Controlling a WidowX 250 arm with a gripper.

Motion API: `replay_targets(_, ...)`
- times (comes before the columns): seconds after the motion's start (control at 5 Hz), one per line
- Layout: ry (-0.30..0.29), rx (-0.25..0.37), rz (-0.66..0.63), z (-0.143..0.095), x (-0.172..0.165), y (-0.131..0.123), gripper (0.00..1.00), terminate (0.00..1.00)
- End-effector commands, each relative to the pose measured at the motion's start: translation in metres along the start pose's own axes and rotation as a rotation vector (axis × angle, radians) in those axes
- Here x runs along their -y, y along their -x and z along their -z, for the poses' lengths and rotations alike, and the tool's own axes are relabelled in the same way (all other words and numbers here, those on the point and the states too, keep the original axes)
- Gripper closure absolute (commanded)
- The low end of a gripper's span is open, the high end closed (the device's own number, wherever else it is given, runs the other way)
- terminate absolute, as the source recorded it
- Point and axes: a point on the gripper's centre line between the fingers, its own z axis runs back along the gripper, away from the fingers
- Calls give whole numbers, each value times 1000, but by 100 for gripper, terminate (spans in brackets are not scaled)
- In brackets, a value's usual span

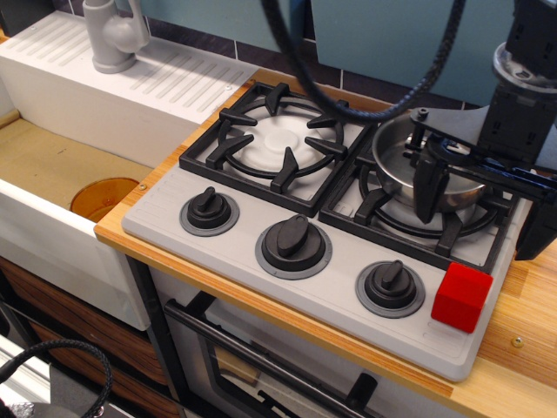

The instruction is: Put redcube in pan and put pan on stove

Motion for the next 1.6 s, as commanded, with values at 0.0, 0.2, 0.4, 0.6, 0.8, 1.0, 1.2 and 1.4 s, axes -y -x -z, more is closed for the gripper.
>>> replay_targets(0.0,0,0,0,0,0,0,0,0)
replay_targets(0.2,12,28,8,13,-1,-5,0,0)
replay_targets(0.4,25,54,20,24,-2,-13,0,0)
replay_targets(0.6,32,61,32,27,-5,-18,0,0)
replay_targets(0.8,29,69,33,31,-5,-20,0,0)
replay_targets(1.0,24,78,31,35,-3,-18,0,0)
replay_targets(1.2,30,93,28,44,1,-16,0,0)
replay_targets(1.4,38,105,22,51,5,-14,0,0)
